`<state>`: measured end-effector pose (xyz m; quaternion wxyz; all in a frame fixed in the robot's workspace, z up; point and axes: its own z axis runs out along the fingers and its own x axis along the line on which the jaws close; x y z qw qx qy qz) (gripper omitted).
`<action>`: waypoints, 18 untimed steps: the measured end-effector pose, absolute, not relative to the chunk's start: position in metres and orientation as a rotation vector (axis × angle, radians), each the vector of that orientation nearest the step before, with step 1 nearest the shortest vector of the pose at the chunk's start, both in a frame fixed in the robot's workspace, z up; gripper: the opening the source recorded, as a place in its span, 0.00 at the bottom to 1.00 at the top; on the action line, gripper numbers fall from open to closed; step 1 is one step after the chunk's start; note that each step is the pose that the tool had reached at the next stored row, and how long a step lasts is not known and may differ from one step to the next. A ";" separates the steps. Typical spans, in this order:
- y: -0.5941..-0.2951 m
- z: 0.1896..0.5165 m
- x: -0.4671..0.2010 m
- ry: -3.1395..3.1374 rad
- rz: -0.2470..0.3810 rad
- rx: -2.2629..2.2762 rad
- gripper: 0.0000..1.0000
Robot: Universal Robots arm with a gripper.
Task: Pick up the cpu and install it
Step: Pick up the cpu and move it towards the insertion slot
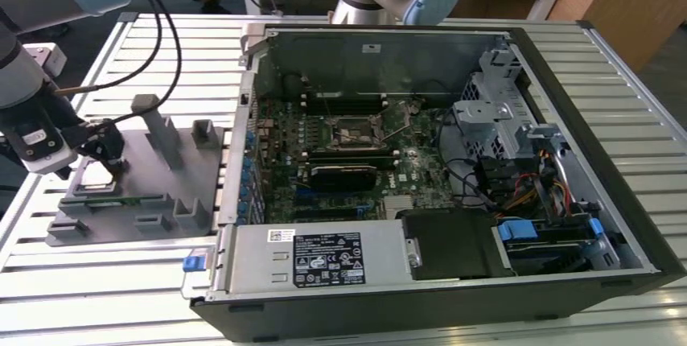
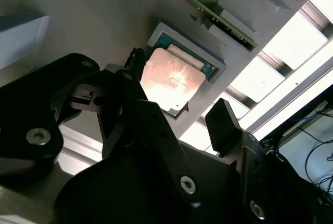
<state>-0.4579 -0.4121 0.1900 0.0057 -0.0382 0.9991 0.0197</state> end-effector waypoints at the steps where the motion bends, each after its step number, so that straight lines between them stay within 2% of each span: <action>1: -0.412 0.189 -0.457 3.128 0.062 -0.120 0.73; 13: -0.409 0.187 -0.453 3.128 0.062 -0.119 0.73; 16: -0.409 0.187 -0.453 3.128 0.062 -0.119 0.72; 17: -0.409 0.187 -0.453 3.128 0.062 -0.119 0.65; 18: -0.409 0.187 -0.453 3.128 0.062 -0.119 0.65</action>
